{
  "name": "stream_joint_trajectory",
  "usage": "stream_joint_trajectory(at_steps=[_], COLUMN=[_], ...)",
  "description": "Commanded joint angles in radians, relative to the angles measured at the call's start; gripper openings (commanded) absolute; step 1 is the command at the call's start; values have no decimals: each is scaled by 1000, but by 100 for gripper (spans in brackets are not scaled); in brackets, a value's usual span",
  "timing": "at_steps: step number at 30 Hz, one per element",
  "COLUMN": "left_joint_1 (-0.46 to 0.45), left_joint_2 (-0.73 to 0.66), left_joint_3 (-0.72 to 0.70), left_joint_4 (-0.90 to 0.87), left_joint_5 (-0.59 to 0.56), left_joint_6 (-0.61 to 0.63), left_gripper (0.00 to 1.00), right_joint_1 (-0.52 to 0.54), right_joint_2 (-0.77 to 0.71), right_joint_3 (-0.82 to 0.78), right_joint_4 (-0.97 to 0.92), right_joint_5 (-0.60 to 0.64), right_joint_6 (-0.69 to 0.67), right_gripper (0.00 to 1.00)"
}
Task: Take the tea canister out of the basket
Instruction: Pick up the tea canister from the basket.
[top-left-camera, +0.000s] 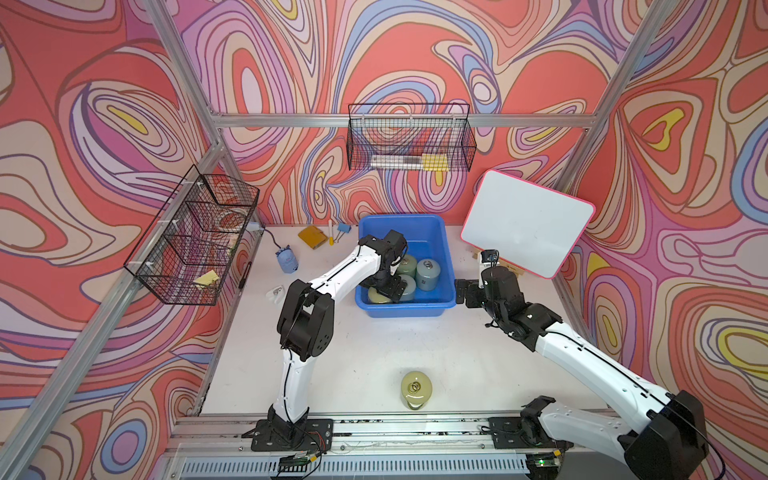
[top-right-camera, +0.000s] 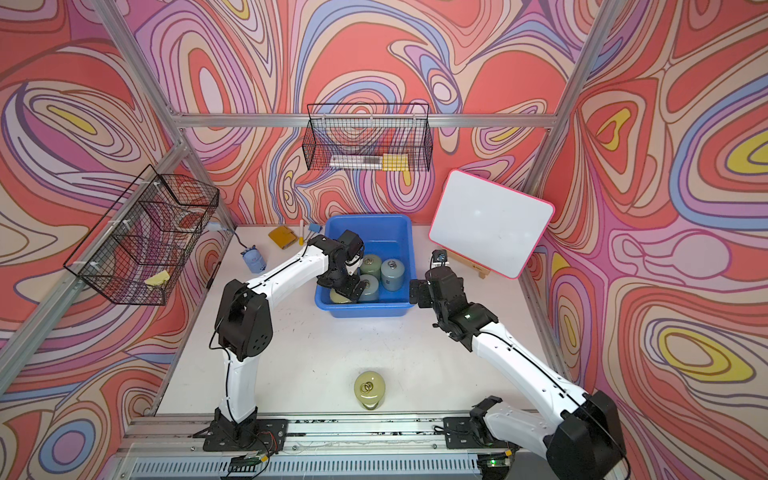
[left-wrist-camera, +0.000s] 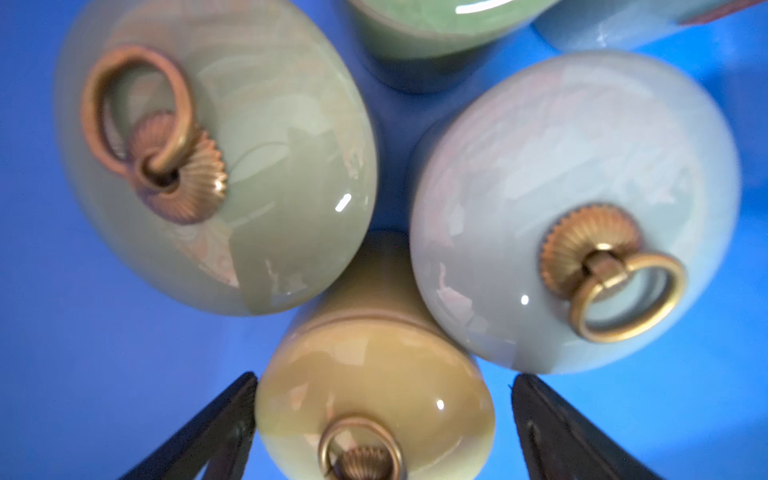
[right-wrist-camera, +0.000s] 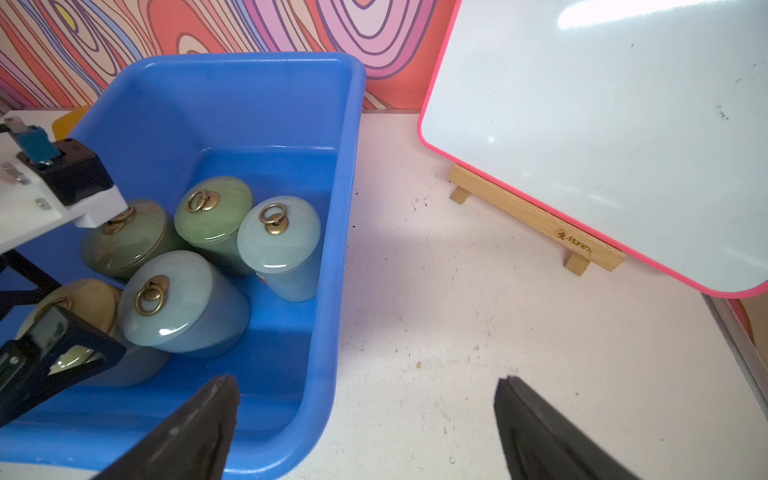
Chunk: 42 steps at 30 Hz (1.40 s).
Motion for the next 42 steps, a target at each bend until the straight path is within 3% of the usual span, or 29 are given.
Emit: stream_joint_trajectory(at_steps=[1, 7, 19, 31, 42], left_joint_1=[14, 15, 14, 14, 4], left_joint_2=[32, 51, 29, -98, -159], left_joint_3=[10, 8, 1, 28, 101], left_joint_4=[-34, -32, -20, -13, -35], left_joint_5=[16, 26, 34, -34, -25], left_joint_6=[11, 12, 5, -31, -38], left_gripper=[98, 94, 75, 56, 51], right_joint_1=[-6, -5, -5, -5, -5], right_joint_2=[-19, -23, -29, -31, -39], right_joint_3=[-17, -17, -20, -22, -24], right_joint_4=[17, 17, 18, 21, 21], right_joint_5=[-6, -6, -6, -4, -3], right_joint_6=[3, 3, 1, 2, 3], right_gripper=[98, 98, 98, 98, 98])
